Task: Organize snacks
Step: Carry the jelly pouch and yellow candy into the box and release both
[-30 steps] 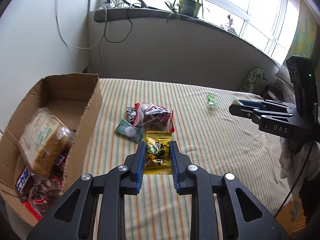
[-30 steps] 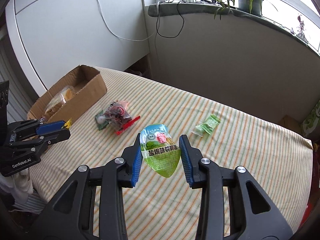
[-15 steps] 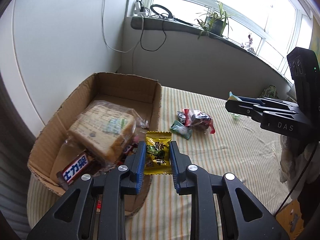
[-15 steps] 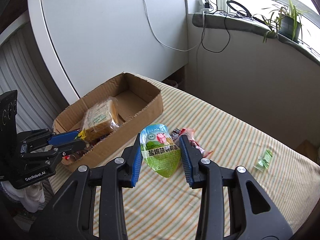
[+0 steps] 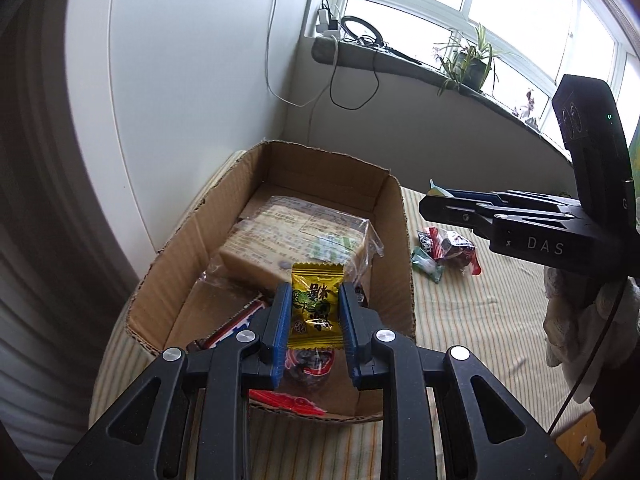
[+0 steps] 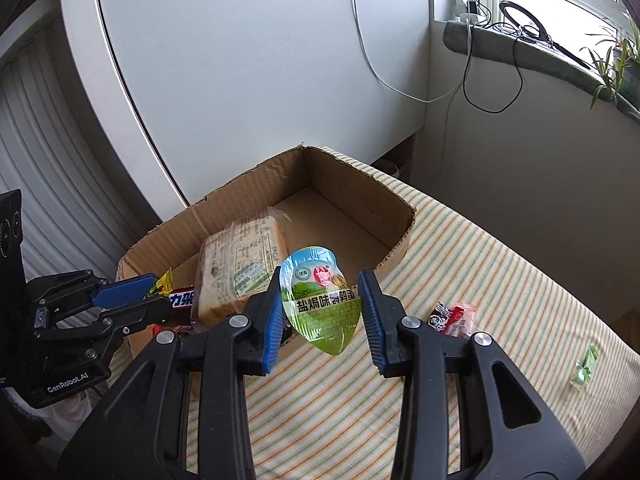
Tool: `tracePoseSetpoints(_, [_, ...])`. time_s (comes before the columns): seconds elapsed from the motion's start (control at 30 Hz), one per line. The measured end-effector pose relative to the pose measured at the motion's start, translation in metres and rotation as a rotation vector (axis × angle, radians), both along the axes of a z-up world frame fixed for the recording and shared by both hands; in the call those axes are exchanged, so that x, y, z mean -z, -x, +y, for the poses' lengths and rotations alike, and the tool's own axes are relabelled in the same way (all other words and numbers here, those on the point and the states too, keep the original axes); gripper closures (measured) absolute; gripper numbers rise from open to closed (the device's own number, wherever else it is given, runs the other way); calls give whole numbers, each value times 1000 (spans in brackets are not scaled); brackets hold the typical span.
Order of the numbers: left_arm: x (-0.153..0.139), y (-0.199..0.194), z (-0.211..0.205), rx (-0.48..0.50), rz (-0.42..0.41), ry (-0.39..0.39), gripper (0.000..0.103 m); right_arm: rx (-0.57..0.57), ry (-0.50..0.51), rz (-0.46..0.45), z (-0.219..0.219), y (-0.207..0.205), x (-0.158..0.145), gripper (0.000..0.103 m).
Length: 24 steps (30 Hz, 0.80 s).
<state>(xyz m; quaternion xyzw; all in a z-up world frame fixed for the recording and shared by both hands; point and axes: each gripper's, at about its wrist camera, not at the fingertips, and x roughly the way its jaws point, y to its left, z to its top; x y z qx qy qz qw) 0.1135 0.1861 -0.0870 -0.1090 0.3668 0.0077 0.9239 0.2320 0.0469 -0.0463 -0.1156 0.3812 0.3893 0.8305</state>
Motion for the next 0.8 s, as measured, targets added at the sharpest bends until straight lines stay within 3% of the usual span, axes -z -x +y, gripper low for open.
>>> tracePoseSetpoints(0.37, [3, -1, 13, -15, -1, 2, 81, -28, 10, 7, 28, -4, 8, 64])
tracePoseSetpoints(0.8, [-1, 1, 7, -35, -5, -12, 74, -4, -31, 20, 12, -6, -1, 56])
